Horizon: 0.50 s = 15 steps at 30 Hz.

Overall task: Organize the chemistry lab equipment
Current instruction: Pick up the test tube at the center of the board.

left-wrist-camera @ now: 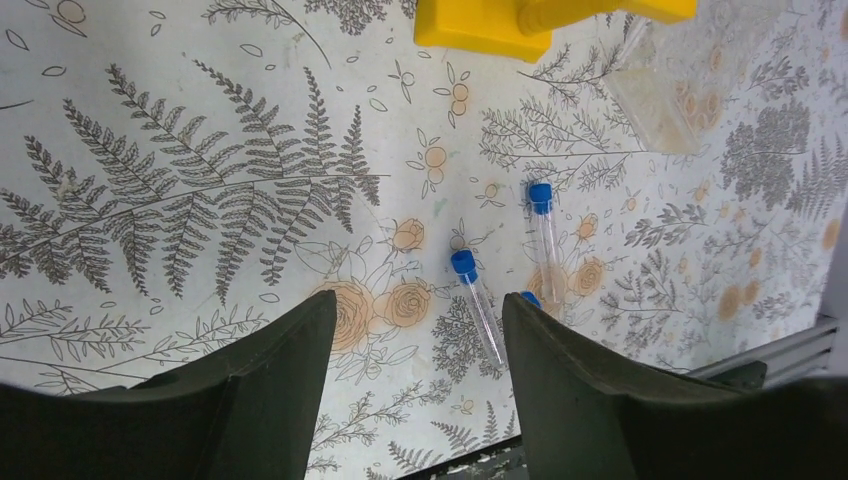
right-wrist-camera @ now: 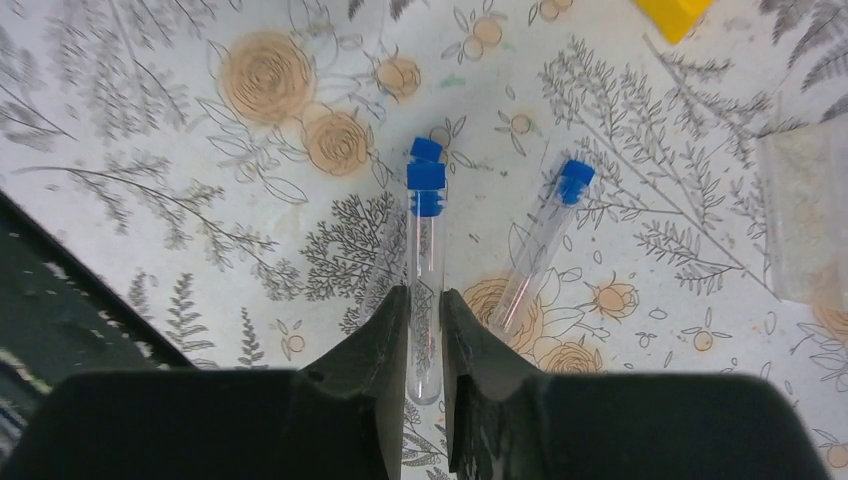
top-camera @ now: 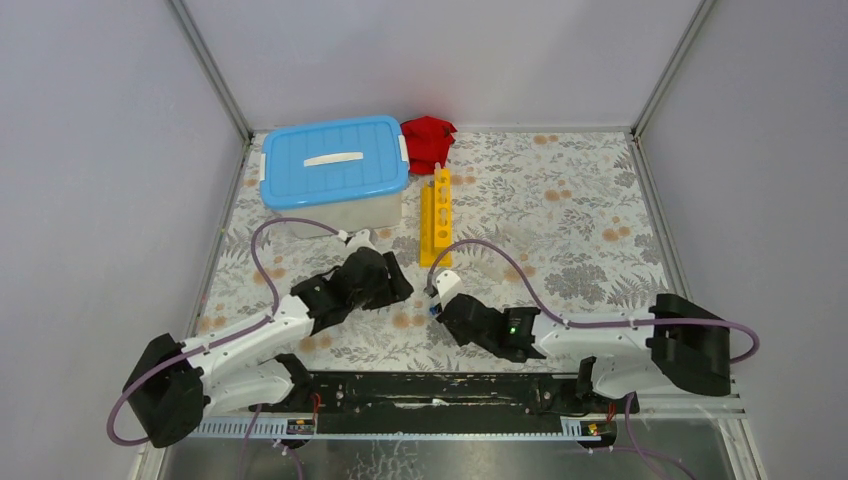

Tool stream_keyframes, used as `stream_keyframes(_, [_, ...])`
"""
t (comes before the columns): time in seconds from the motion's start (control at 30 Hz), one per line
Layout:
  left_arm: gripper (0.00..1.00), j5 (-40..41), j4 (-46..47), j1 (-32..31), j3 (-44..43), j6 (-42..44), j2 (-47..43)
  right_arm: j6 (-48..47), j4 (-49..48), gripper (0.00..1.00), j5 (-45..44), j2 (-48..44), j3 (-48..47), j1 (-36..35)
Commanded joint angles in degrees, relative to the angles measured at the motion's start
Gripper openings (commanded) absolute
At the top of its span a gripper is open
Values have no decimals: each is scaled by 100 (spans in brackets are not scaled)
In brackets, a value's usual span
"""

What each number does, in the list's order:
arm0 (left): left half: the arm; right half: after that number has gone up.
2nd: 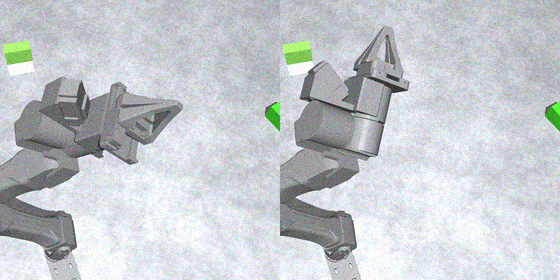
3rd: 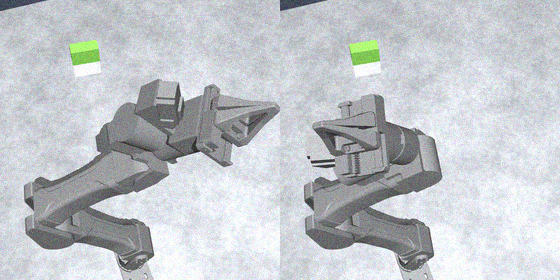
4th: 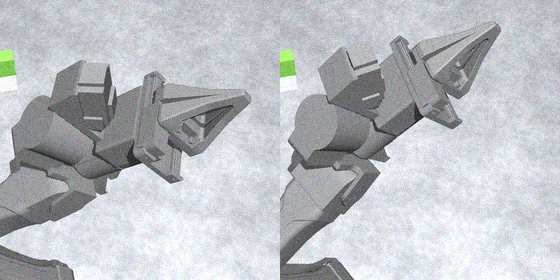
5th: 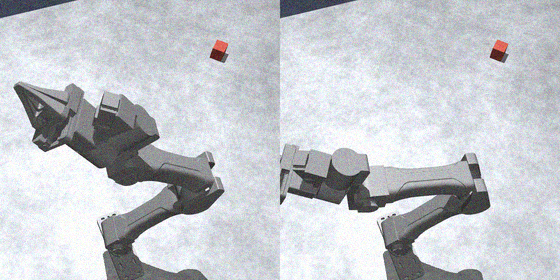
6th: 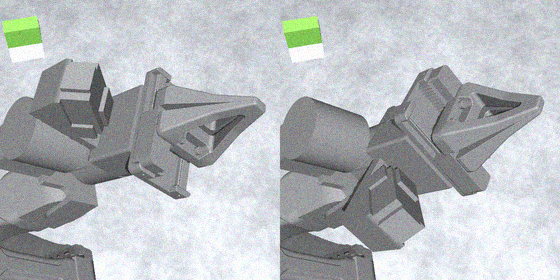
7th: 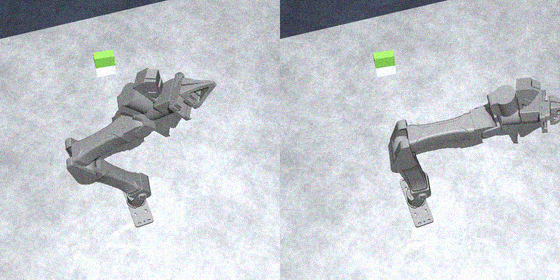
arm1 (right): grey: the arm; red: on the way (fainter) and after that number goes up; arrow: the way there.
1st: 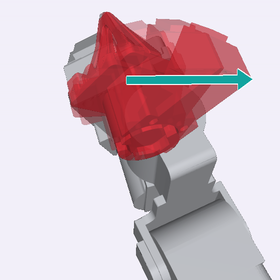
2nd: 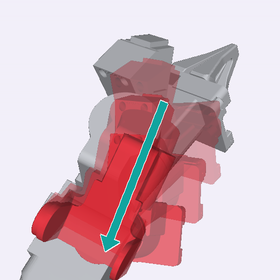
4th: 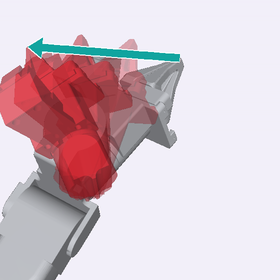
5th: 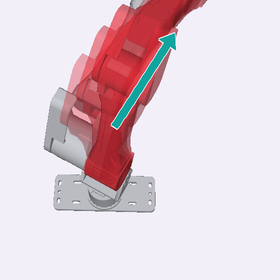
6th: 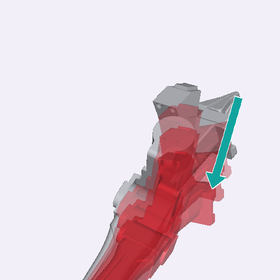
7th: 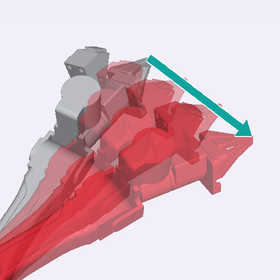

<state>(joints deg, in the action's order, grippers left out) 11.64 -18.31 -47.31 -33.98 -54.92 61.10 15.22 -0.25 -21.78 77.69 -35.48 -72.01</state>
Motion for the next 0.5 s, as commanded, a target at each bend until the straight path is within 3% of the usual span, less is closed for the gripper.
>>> stream_keyframes(0.0, [70, -1330, 300, 605, -171, 369, -102, -181, -18, 0, -3, -585, -24, -33])
stream_keyframes(0.27, [68, -3744, 972, 1334, -194, 681, 271, -482, 82, 0, 343, -1154, 86, -36])
stream_keyframes(0.47, [68, -4729, 1613, 1403, -50, 598, 653, -596, 73, 0, 509, -1450, 74, -38])
